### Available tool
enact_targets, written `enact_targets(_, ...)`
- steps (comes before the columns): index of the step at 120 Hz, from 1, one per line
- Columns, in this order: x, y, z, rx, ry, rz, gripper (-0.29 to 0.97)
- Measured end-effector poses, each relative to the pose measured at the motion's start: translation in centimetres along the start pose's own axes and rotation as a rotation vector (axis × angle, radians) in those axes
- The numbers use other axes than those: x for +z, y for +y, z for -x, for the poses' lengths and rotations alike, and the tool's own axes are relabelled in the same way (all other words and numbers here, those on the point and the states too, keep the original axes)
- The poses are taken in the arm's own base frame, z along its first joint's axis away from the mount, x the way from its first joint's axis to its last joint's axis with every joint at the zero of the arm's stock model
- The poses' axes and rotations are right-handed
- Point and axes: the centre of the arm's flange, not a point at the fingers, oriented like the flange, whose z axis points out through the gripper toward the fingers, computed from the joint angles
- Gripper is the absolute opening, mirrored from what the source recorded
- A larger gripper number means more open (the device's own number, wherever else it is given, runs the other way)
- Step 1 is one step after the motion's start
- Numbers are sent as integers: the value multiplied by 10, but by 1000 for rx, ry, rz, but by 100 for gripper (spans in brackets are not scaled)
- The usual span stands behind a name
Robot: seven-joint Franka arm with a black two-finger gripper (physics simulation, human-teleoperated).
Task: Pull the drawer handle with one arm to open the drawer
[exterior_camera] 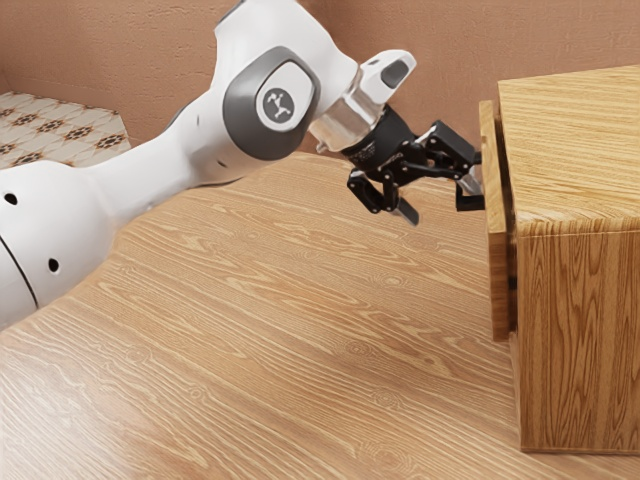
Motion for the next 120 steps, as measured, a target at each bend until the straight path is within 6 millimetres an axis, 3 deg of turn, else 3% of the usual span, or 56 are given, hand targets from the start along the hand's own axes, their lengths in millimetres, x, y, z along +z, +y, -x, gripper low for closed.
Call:
enact_targets(20, -18, -30, -4, -41, 19, -38, 68)
enact_targets(70, -72, -105, 13, -153, 53, -99, 68)
enact_targets(120, -109, -171, 14, -271, 89, -106, 68)
